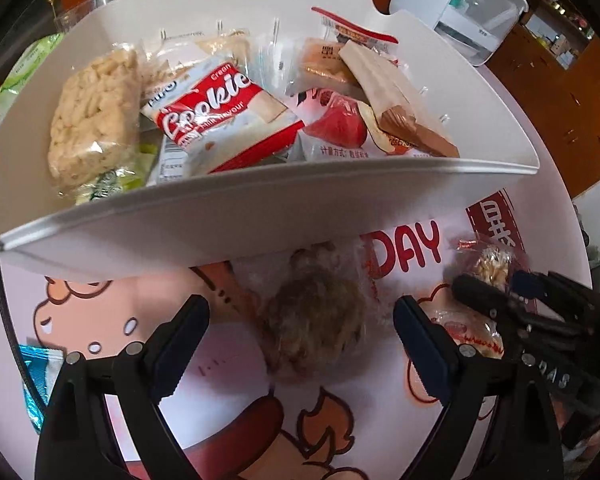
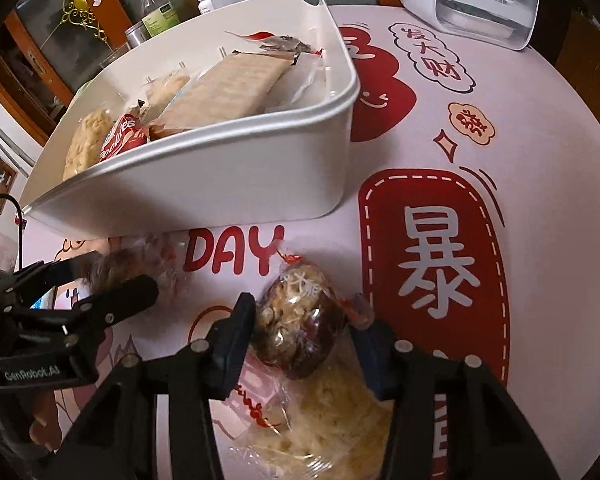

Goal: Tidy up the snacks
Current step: 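Close left tool on dark brown bag while right tool grasps clear nut bag, then carry both bags over the white tray and open both tools to release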

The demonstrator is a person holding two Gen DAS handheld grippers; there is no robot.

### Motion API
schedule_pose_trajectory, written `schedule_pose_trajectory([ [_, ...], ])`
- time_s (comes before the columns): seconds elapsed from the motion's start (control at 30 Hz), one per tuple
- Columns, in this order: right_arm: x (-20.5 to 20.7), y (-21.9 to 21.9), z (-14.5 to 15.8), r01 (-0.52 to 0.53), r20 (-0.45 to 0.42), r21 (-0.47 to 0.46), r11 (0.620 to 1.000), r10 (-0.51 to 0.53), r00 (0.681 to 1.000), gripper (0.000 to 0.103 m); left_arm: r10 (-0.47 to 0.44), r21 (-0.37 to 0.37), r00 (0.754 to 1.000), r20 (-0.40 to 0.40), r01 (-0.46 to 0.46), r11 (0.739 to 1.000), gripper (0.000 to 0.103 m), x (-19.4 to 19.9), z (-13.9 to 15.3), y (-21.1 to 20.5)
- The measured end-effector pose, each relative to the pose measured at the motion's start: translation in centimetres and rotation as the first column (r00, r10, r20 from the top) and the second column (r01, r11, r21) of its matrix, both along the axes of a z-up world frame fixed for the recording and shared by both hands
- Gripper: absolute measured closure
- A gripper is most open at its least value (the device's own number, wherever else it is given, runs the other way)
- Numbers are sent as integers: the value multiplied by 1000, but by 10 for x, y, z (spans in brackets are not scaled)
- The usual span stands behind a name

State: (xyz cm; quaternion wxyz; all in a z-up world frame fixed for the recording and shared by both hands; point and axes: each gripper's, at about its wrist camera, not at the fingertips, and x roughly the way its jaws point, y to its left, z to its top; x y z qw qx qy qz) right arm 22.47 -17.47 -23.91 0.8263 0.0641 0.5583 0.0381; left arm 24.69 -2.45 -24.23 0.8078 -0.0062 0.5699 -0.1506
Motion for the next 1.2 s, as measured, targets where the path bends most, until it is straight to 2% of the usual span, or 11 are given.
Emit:
schedule_pose_trajectory([
  [0.1, -3, -1, 1, 9, 19, -1, 1000, -9, 1000, 55, 6, 9, 1000, -8, -6, 1000, 11, 3, -1, -7],
  [0.27, -9, -5, 0, 16, 36, 11, 1000, -17, 999, 55, -21, 72, 1000, 12, 20, 997, 41, 1, -2, -28],
  [0.47, -10, -6, 3, 11, 36, 23, 1000, -12, 999, 56, -9, 69, 1000, 15, 8, 998, 45, -6, -3, -43],
  [0.53, -13, -8, 5, 13, 40, 27, 1000, -14, 999, 56, -8, 69, 1000, 26, 6, 998, 53, -9, 0, -47],
  [0.9, -30, -15, 34, -1, 103, 38, 999, -3, 995, 57, -20, 89, 998, 56, 14, 996, 53, -37, 26, -53],
  [1.2, -40, -15, 67, -14, 189, 41, 999, 6, 982, 57, -25, 60, 994, 110, 18, 998, 53, -52, 62, -35],
])
